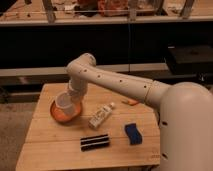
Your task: Place the ceramic cup in the ceramic bowl
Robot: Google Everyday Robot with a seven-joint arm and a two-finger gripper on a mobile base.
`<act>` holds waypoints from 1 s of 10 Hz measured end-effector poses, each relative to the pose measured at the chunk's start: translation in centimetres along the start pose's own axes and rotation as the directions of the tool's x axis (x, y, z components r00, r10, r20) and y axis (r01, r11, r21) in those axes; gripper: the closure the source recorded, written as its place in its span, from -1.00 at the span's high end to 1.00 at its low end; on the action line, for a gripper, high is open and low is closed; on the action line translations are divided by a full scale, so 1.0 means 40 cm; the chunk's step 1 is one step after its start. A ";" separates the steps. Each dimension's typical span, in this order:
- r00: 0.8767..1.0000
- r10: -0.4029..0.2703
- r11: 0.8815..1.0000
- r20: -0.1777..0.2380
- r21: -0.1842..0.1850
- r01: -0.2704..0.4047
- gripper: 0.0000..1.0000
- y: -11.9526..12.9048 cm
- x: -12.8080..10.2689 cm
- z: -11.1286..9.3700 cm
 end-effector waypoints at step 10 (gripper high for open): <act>1.000 -0.018 1.000 -0.024 0.003 0.019 -0.92 0.007 0.044 0.011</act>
